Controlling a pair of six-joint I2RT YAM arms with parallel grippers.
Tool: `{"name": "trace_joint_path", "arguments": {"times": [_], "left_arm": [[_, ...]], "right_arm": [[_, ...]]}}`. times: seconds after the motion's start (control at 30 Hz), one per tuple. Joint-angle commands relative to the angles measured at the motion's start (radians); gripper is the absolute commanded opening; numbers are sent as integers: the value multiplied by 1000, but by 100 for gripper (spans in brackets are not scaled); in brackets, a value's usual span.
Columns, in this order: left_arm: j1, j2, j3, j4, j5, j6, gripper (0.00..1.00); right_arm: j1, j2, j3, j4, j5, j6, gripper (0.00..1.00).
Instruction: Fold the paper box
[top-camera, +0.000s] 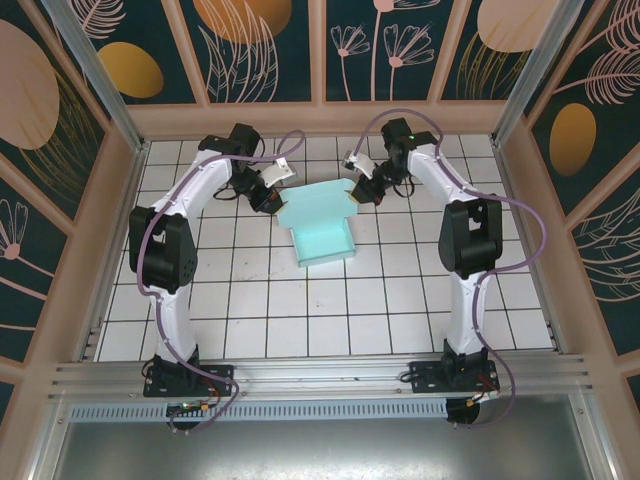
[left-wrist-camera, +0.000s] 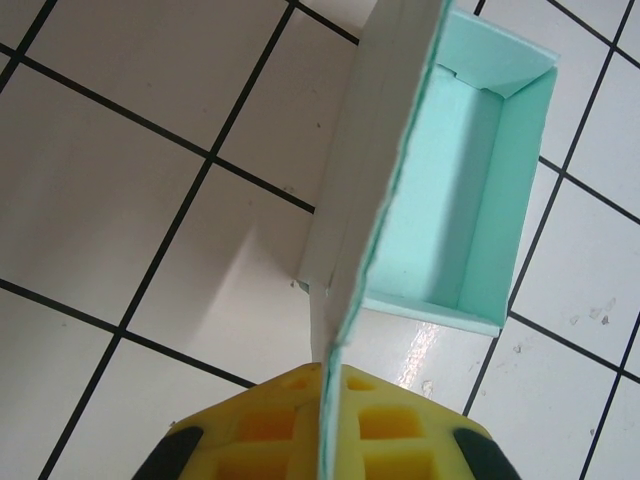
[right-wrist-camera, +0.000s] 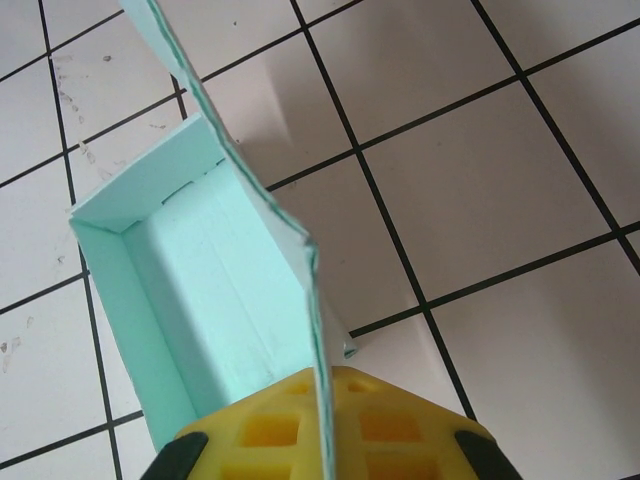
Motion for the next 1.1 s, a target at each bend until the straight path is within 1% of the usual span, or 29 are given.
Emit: {"name": "trace_joint_path", "arguments": {"times": [0.0, 0.17, 0.3, 0.37, 0.43, 0.57, 0.77, 0.87, 0.97, 1.07], "left_arm": [[-2, -12, 17, 14, 24, -33, 0], [-4, -53, -18, 145, 20, -135, 0], [-11, -87, -57, 257, -3, -212, 0], [-16, -95, -73, 312, -45, -270, 0], [-19, -98, -87, 368, -80, -330, 0], [-26, -114, -116, 485, -116, -461, 0], [-63, -132, -160, 606, -135, -589, 0], [-82, -125, -182, 657, -168, -646, 0], [-89, -121, -201, 708, -198, -727, 0], [-91, -130, -236, 777, -209, -789, 0]], "right_arm": [[12, -29, -8, 40, 10, 47, 0], [20, -109, -104, 193, 74, 174, 0], [41, -201, -231, 381, 168, 330, 0], [56, -242, -292, 477, 223, 431, 0], [72, -289, -364, 591, 301, 565, 0], [118, -371, -483, 759, 416, 750, 0], [181, -405, -571, 870, 616, 985, 0], [217, -399, -596, 925, 721, 1085, 0], [233, -386, -613, 975, 780, 1177, 0], [246, -369, -617, 1021, 835, 1237, 0]]}}
